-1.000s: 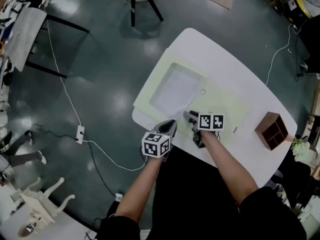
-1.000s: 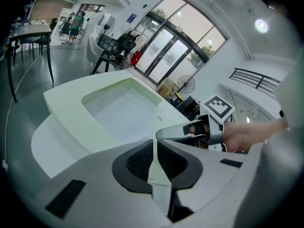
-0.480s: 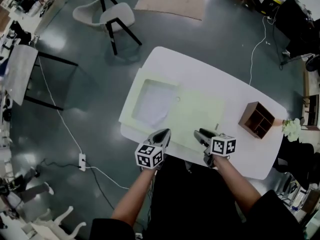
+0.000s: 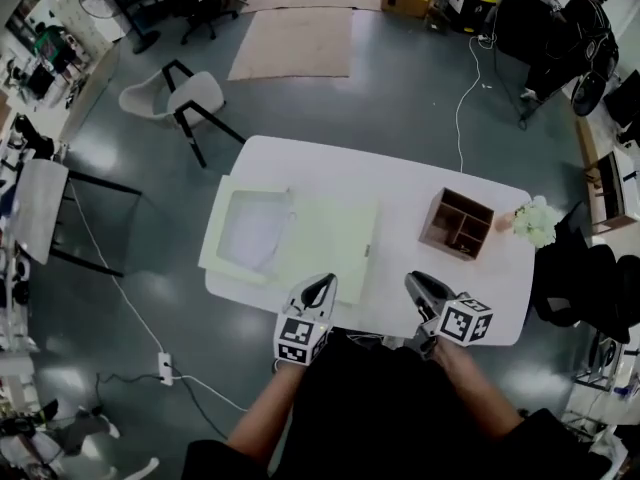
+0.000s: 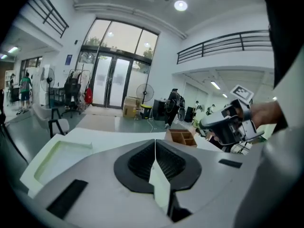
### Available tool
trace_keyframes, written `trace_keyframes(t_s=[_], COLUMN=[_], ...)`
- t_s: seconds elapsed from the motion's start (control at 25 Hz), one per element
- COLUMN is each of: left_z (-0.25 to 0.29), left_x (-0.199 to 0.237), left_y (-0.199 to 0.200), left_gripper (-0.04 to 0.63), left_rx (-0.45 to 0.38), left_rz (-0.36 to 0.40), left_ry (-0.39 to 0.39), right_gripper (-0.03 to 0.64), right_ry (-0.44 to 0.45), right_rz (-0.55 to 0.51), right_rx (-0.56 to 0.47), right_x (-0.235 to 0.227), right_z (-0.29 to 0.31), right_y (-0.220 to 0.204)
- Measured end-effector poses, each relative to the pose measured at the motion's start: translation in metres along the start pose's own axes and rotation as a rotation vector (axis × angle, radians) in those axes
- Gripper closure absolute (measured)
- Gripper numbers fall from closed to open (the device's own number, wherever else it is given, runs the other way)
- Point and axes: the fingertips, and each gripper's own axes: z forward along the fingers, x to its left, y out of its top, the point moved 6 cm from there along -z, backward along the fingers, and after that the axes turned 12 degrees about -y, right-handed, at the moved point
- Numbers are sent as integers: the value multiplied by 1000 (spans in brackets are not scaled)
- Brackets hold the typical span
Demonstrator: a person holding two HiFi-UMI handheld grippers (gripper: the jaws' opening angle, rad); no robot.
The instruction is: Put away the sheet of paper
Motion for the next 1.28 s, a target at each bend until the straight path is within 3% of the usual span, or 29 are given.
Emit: trace_keyframes(t_s=[0.24, 0.4, 0.6, 0.88, 1.28], left_z=[32, 48, 65, 74, 63], left_x=[-77, -125, -171, -204, -210], left_y=[52, 76, 85, 82, 82], left_gripper=[591, 591, 591, 591, 591], left_rx=[-140, -181, -230, -241, -228], left_rz=[-11, 65, 148, 187, 207], left_ry=[14, 28, 33, 28, 52], right_gripper=[606, 614, 614, 615, 618], right_ry=[-93, -120, -208, -232, -243], right_rz=[-106, -150, -301, -383, -412], right_rx=[-198, -293, -365, -427, -454], right_x=[-58, -95, -123, -138, -135], right_z=[-97, -147, -189, -217, -225], right_y=[46, 62, 85, 85, 77])
